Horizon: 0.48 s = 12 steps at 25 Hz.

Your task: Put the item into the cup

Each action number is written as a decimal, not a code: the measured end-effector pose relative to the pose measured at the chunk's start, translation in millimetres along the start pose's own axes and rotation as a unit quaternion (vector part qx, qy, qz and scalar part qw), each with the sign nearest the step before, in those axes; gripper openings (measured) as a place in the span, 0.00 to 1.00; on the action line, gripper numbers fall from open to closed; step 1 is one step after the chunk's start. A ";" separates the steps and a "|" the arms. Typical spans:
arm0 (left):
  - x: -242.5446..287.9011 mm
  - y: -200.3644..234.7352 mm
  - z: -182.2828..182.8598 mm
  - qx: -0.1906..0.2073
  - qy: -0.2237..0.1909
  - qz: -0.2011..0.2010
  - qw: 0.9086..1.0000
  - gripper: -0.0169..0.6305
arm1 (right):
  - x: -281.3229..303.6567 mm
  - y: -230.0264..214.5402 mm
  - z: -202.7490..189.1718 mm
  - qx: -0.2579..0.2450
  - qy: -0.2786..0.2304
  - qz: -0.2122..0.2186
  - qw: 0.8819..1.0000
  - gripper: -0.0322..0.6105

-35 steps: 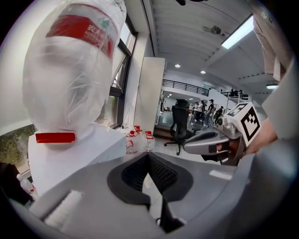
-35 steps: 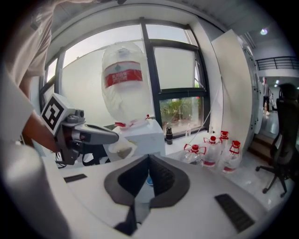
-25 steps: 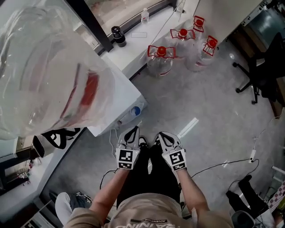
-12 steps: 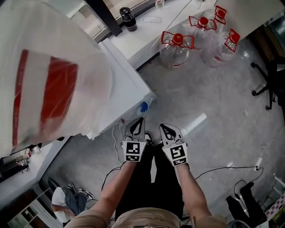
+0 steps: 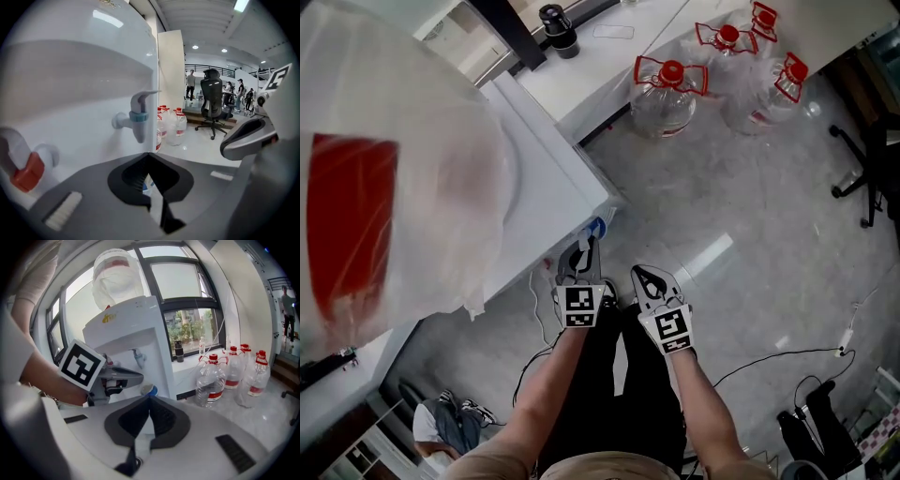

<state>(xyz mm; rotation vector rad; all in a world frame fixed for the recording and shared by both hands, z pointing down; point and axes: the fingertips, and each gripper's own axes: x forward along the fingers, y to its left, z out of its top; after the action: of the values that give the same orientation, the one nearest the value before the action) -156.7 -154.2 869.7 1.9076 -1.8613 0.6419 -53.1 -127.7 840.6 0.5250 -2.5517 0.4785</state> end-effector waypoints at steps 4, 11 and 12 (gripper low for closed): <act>10.0 6.4 -5.2 0.006 0.005 0.001 1.000 0.04 | 0.1 -0.8 -11.3 0.008 0.010 -0.001 1.000 0.07; 25.2 12.7 -18.4 0.002 0.012 0.007 1.000 0.04 | 7.1 0.9 -16.3 0.011 0.013 0.007 1.000 0.07; 27.3 12.9 -19.5 0.001 0.013 0.008 1.000 0.04 | 8.2 2.1 -17.1 0.010 0.014 0.010 1.000 0.07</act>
<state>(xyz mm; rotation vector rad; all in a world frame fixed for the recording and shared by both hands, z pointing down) -170.3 -165.7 901.0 1.8791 -1.8627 0.6708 -54.1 -120.9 858.4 0.4976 -2.5298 0.5145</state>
